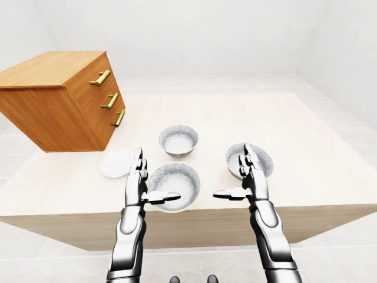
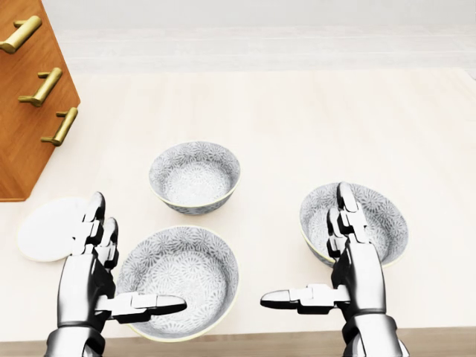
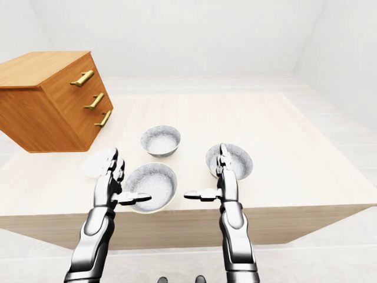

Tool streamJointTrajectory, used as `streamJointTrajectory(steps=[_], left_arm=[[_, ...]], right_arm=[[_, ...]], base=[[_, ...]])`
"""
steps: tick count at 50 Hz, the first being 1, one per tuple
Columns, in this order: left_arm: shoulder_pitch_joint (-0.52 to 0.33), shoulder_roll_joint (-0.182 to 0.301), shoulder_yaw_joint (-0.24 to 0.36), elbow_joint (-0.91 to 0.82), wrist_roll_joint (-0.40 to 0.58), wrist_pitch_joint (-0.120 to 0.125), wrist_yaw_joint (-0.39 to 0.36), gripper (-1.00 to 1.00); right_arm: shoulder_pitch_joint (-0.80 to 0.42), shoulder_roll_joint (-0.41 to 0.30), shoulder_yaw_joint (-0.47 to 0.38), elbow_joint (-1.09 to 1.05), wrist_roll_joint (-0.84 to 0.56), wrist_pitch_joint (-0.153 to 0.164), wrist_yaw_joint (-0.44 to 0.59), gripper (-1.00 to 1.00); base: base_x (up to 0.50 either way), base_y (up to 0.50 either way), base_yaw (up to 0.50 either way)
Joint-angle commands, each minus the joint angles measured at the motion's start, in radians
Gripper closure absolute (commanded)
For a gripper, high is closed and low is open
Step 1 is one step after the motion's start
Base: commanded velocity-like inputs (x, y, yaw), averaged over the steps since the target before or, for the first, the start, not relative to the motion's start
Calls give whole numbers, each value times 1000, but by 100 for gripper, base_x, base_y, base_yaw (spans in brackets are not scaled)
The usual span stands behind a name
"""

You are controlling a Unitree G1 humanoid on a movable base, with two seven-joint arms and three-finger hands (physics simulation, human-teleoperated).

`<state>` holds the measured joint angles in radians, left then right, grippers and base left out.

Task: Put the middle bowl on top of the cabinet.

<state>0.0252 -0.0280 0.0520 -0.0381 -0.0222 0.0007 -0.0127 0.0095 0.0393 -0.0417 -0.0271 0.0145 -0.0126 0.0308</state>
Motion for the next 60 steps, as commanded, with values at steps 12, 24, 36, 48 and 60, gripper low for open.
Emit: streamJointTrajectory(steps=[12, 24, 36, 48, 60], left_arm=[[-1, 52, 7, -16, -1, 3, -41, -100], [66, 51, 3, -165, -1, 44, -49, -100], [107, 52, 39, -225, -26, 21, -76, -100], [87, 56, 67, -191, -22, 6, -79, -100], [73, 63, 79, -176, -14, 10, -76, -100]], right_arm=[[-2, -52, -4, -46, -2, 62, 19, -100], [19, -61, -6, -118, 20, 100, 28, -100], [35, -60, 2, -185, 2, 100, 24, -100], [47, -60, -6, -222, 6, 100, 33, -100], [63, -63, -17, -268, 13, 100, 47, -100]], base=[[0, 0, 0], [0, 0, 0], [0, 12, 0], [0, 48, 0], [0, 50, 0]])
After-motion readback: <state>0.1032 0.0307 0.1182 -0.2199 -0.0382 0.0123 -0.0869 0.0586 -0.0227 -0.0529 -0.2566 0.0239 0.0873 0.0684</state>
